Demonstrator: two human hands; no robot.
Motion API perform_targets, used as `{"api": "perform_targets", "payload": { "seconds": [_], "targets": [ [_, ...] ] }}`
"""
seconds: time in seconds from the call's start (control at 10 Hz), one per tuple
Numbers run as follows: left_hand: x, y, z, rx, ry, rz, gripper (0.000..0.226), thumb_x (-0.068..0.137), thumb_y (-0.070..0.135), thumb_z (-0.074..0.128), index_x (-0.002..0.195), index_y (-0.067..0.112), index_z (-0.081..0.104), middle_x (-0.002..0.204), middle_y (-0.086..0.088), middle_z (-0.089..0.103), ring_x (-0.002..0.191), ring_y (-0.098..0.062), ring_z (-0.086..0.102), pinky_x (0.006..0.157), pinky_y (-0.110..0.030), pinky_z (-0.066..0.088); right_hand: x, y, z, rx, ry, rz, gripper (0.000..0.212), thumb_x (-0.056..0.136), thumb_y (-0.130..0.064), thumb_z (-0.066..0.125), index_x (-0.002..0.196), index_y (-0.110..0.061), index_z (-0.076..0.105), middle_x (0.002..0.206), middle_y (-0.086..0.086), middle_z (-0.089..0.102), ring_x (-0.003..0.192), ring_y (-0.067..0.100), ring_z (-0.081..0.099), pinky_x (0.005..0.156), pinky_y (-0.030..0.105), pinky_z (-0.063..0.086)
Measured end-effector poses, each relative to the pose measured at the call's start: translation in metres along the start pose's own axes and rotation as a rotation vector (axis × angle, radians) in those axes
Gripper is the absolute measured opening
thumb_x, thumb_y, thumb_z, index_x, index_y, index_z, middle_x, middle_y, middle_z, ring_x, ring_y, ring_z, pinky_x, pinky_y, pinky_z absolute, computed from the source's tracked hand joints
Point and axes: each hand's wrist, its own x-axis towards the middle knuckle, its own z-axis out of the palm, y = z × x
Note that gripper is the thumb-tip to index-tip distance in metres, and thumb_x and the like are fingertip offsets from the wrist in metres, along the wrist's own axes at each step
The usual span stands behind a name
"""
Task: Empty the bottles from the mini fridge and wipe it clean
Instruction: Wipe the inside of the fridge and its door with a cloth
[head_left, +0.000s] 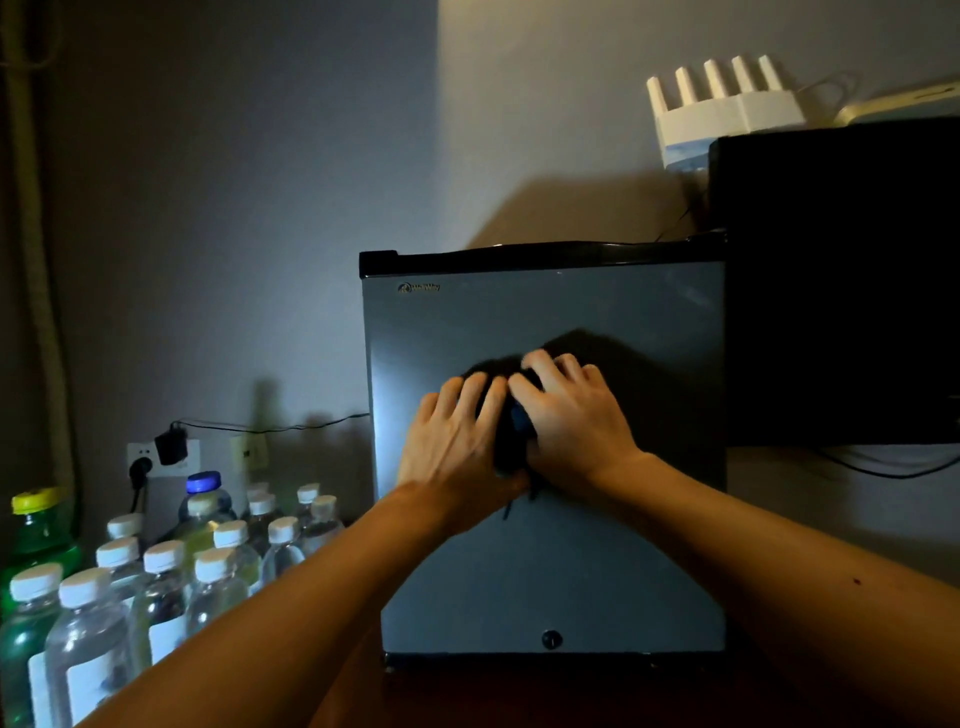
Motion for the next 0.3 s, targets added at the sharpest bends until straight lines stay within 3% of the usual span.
{"api": "perform_targets", "payload": {
  "seconds": [0.1,0.2,0.3],
  "targets": [
    [0.008,0.01,0.005,-0.173,0.088,0.029,0.098,0.061,0.064,0.06,0.14,0.012,0.037,0.131,-0.006,0.049,0.106,-0.027,0.056,0.074,-0.041,0.055,0.014,-0.002,-0.003,0.309,0.015,0.232,0.049,0.072,-0.03,0.061,0.118,-0.02,0.048,0.117,0.006,0.043,0.094,0.033,0.053,0.073,0.039,0.045],
    [0.021,0.015,0.012,-0.251,0.193,-0.043,0.087,0.066,0.059,0.061,0.139,0.021,0.034,0.129,-0.003,0.047,0.101,-0.024,0.057,0.057,-0.039,0.055,0.02,-0.005,-0.005,0.512,0.038,0.385,0.055,0.075,-0.026,0.069,0.124,-0.024,0.042,0.117,0.002,0.039,0.096,0.032,0.055,0.075,0.033,0.042],
    [0.033,0.012,0.022,-0.201,0.27,-0.035,0.061,0.075,0.052,0.057,0.128,0.023,0.043,0.12,-0.004,0.051,0.094,-0.025,0.056,0.048,-0.037,0.052,0.022,0.016,-0.018,0.598,-0.088,0.371,0.06,0.066,-0.029,0.08,0.119,-0.028,0.051,0.111,-0.005,0.043,0.099,0.019,0.054,0.079,0.024,0.043]
  ]
}}
